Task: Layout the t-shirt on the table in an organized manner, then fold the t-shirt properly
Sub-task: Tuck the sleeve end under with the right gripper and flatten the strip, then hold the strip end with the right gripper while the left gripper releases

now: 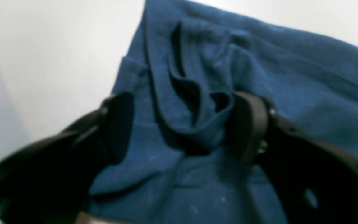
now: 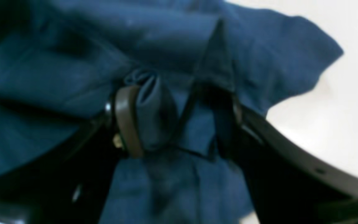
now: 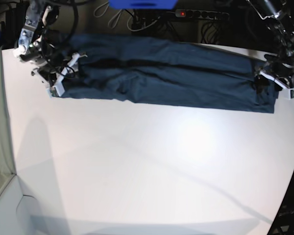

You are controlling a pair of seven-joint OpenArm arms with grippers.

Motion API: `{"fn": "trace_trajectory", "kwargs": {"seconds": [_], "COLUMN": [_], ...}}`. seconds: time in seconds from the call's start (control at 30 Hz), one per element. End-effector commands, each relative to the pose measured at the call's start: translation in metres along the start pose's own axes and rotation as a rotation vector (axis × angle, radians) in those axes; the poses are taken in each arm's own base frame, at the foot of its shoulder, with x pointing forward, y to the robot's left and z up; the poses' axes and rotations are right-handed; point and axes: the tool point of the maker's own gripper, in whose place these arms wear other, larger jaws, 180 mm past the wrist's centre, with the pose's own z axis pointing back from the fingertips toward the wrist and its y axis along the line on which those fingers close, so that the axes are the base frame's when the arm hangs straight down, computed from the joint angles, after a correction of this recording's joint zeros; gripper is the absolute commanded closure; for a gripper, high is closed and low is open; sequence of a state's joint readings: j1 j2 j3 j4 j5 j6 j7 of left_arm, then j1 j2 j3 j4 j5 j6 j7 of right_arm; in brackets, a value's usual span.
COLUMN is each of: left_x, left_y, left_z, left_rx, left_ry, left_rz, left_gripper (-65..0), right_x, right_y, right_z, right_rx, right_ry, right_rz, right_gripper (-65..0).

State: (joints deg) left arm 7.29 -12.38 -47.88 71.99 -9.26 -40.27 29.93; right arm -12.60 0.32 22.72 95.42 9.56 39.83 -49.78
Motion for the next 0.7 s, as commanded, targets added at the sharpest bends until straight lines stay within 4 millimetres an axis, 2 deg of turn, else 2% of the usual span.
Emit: {"fn": "trace_trajectory", "kwargs": {"seconds": [0.0,0.13,0.27,0.47,0.6,0.67], "left_x": [-0.002,0.003,0.006,0.031,0.055,0.058], "left_y": [0.006,0.005,0.006,0.004,-0.005,-0.005], "left_z": [0.002,0.003,0.004,0.011,0.019,0.022], "left_rx": [0.017,0.017,0.022,0.03,-0.015,-0.024], "left_ry": [0.027,0.012,0.004,-0.058,-0.158,-0.171], "left_rz": [-0.018,-0.019,-0.023,-0.061,-0.018,-0.008], "left_gripper": [-49.6,-49.6,-49.6,-49.6,-49.8,-49.8], "right_x": [-0.015,-0.013,-0.004,0.011,0.017,0.017], "right_y": [-0.003,-0.012,-0.021,-0.038,-0.042,-0.043], "right_z": [-0.006,-0.026,-0.036,-0.042,-0.042,-0.042], "right_rx": [-0.001,0.025,0.032,0.021,0.015,0.013], "right_ry": [0.084,0.112,0.117,0.113,0.104,0.105], "right_rz": [0.005,-0.025,-0.035,-0.032,-0.028,-0.027], "right_gripper": [-35.4,-35.4,-35.4,-35.4,-35.4,-35.4]}}
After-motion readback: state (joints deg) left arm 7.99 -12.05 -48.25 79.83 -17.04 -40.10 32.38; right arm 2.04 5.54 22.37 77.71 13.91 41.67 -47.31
